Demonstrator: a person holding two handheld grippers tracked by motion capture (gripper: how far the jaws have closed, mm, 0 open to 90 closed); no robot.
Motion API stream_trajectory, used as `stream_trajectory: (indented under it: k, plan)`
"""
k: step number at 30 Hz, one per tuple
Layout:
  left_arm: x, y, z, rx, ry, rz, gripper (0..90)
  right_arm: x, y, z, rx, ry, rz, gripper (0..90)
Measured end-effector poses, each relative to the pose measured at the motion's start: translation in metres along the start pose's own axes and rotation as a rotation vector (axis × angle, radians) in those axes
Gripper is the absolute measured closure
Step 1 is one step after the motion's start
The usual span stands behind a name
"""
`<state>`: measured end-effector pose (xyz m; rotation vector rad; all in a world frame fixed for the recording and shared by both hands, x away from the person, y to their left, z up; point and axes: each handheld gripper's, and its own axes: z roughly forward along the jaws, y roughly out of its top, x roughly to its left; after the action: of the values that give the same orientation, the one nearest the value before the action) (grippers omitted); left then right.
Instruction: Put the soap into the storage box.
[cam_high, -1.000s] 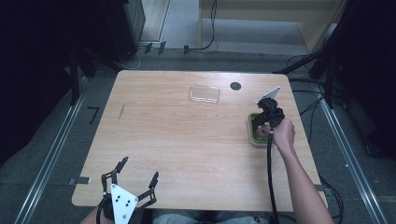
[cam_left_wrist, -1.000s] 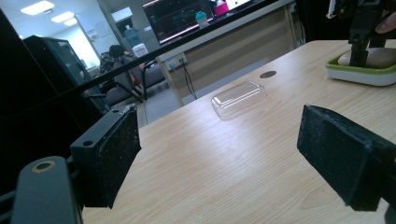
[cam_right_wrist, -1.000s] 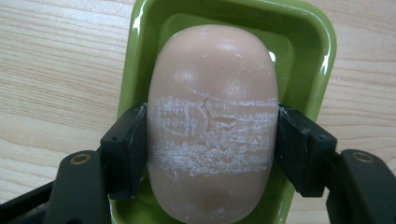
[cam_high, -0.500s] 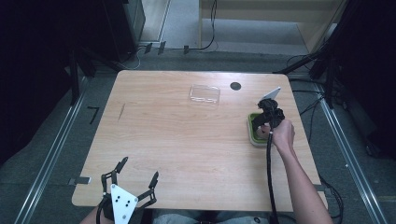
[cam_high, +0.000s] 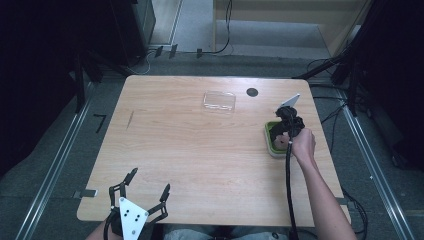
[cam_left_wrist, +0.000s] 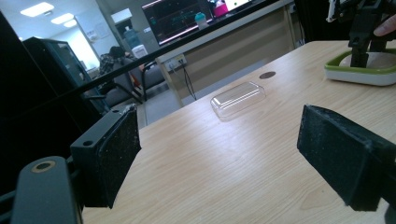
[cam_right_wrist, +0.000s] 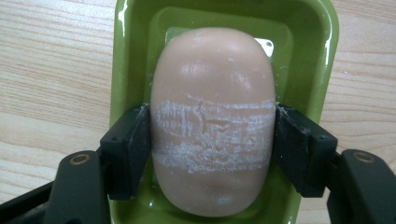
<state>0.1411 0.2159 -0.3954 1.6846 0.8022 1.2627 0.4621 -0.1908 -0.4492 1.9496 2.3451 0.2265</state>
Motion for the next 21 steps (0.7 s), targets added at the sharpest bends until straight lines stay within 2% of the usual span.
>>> stream_trajectory:
  k: [7, 8, 9, 11, 14, 21]
  plan:
    - [0.000, 0.000, -0.001, -0.002, 0.002, 0.001, 13.8, 0.001, -0.001, -0.007, -0.023, -0.010, -0.015, 26.4]
    - [0.000, 0.000, -0.001, -0.003, 0.001, 0.002, 13.8, 0.002, -0.001, -0.009, -0.026, -0.017, -0.020, 22.1]
    - [0.000, 0.000, -0.001, -0.003, 0.002, 0.002, 13.8, 0.002, -0.001, -0.009, -0.026, -0.017, -0.020, 22.1]
    - [0.000, 0.000, -0.001, -0.003, 0.002, 0.002, 13.8, 0.002, -0.002, -0.011, -0.026, -0.019, -0.030, 13.0]
    - [0.000, 0.000, 0.000, -0.004, 0.000, 0.001, 13.8, 0.001, -0.005, -0.015, -0.029, 0.008, -0.032, 13.3]
    - [0.000, 0.000, 0.000, -0.003, 0.001, 0.002, 13.8, 0.001, -0.012, -0.024, -0.037, 0.007, -0.063, 11.8]
